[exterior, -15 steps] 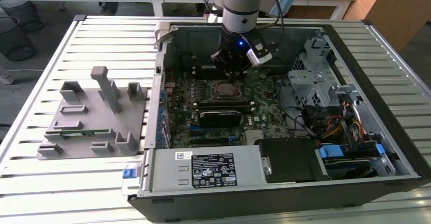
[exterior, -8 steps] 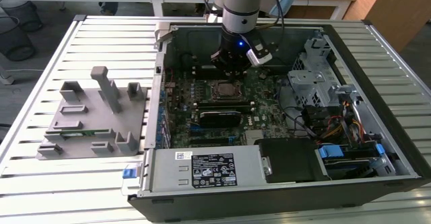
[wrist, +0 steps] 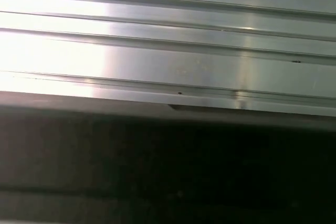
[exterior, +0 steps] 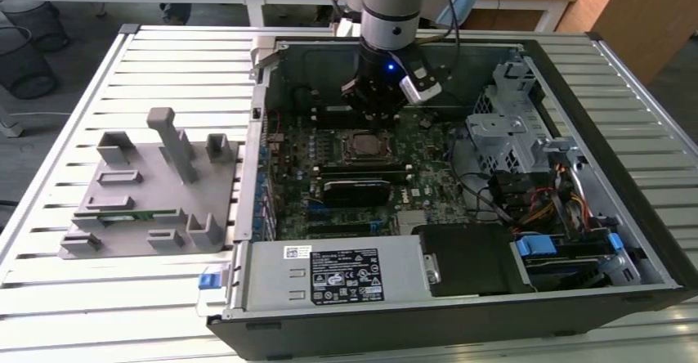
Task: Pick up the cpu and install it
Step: 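Install the first cpu locking lever, then install the second cpu locking lever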
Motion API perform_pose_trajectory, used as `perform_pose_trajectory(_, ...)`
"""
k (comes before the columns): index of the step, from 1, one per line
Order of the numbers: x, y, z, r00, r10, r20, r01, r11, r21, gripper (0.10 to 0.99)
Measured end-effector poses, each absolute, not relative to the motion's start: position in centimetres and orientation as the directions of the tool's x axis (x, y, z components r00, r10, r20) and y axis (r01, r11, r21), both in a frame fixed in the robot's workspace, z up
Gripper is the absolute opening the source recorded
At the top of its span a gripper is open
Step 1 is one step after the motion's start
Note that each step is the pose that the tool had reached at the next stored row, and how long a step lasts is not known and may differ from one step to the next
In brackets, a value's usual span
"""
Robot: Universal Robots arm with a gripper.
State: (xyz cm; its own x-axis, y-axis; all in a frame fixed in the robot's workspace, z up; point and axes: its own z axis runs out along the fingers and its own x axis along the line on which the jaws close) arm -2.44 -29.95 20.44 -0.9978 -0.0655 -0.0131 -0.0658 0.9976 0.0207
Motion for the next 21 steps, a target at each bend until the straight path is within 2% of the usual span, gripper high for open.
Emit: perform_pose_trajectory(21,-2.44,-30.51,20.96,-0.998,-0.066,-0.013,-0.066,0.998,0.019,0.106)
